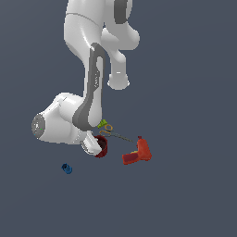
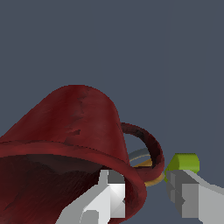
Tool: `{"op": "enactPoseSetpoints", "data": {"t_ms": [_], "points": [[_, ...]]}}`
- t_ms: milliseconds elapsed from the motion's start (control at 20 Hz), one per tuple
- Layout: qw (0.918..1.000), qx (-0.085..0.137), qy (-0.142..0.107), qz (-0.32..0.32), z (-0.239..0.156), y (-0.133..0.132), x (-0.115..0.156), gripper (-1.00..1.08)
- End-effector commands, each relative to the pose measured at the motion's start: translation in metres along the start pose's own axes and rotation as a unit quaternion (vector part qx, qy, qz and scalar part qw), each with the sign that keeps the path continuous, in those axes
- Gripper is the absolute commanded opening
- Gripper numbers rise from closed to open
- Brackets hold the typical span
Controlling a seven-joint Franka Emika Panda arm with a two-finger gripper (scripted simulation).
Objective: Pick up a designated object from a clutter of objects.
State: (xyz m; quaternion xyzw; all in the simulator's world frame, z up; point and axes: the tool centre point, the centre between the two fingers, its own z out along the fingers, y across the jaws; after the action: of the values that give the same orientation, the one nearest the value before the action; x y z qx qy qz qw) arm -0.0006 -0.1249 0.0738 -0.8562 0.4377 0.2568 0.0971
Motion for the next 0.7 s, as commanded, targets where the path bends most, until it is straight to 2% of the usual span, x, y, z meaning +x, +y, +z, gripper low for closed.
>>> {"op": "enactPoseSetpoints", "data": {"t_ms": [0,300,650], "points": [[1.0,0.0,0.0,0.0,0.0,-0.001,-0.001,-1.0],[1.0,0.0,0.0,0.0,-0.003,-0.002,-0.016,-1.0],[1.0,0.0,0.0,-0.001,-0.012,-0.006,-0.056,-1.0]]}}
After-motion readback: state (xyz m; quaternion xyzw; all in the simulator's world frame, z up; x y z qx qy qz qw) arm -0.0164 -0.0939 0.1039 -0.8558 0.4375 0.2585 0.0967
